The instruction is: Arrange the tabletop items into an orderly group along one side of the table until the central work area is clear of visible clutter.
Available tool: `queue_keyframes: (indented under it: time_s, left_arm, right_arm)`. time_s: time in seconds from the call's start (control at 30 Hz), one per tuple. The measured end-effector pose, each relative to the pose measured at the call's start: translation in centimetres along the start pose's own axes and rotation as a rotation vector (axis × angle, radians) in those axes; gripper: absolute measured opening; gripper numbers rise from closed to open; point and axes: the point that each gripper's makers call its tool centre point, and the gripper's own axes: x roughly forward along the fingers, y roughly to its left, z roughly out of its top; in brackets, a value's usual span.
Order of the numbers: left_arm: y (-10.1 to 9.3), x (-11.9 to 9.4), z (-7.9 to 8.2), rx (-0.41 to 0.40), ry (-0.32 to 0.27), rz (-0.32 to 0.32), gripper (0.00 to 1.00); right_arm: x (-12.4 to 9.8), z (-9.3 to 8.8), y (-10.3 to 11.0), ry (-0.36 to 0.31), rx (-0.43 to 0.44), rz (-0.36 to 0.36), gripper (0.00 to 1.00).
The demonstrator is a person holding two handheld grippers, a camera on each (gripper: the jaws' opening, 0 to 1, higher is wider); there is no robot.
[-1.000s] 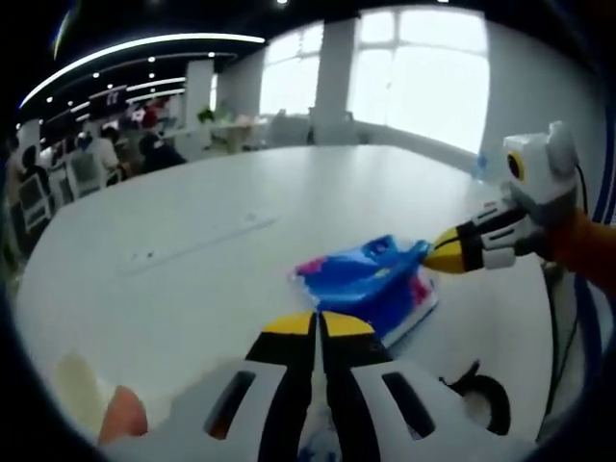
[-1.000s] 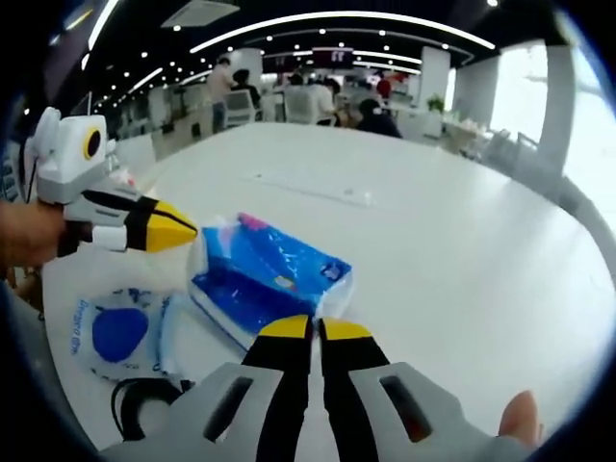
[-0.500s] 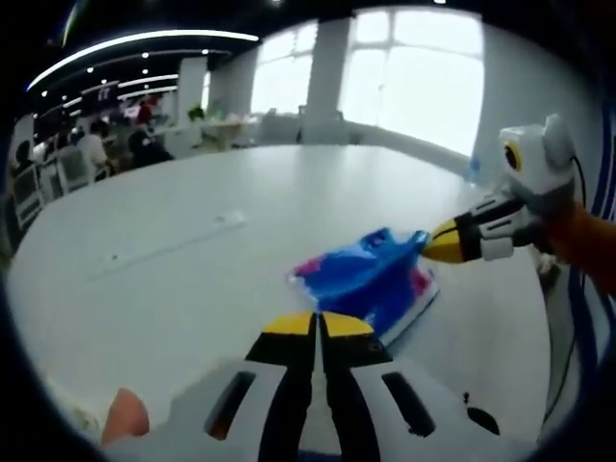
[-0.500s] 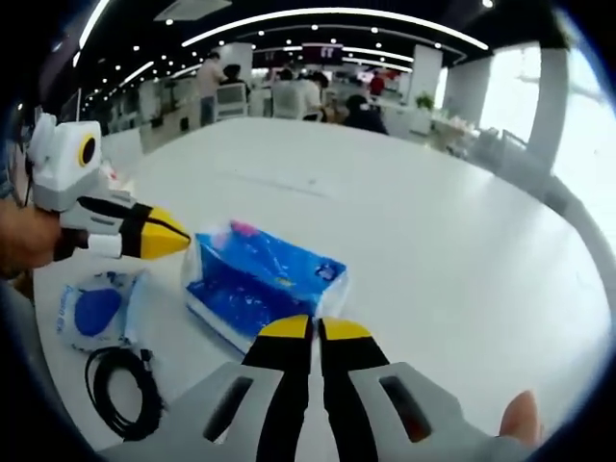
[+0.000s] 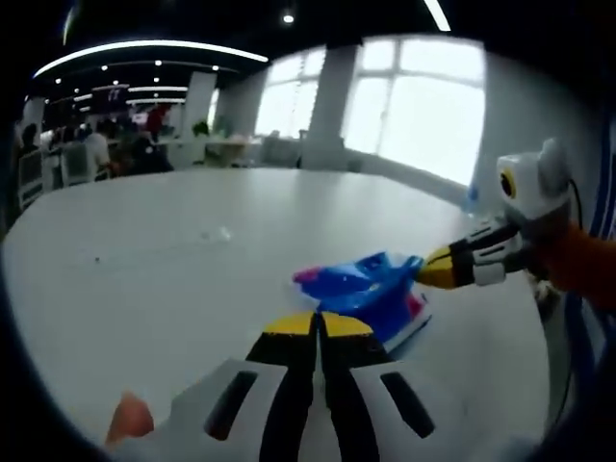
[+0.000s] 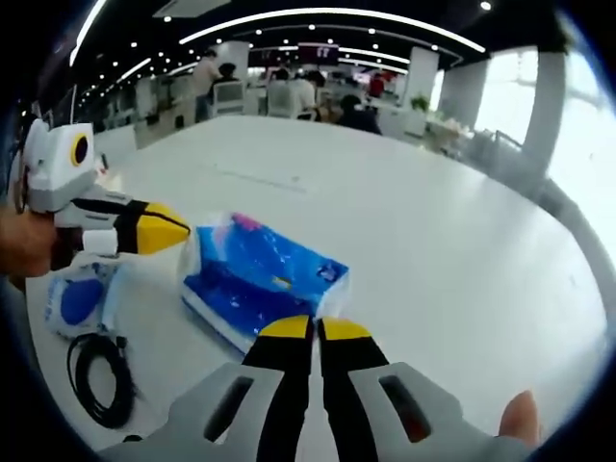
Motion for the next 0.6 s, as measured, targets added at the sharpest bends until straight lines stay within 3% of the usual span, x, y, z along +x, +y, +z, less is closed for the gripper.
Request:
queue_keyframes:
  time_s: [0.6]
  left_arm:
    - [-1.1, 1.8, -1.4, -0.062, -0.009, -0.023, 0.0]
  right_arm:
    - [0.5, -1.0, -1.8, 0.018, -0.003, -0.019, 0.03]
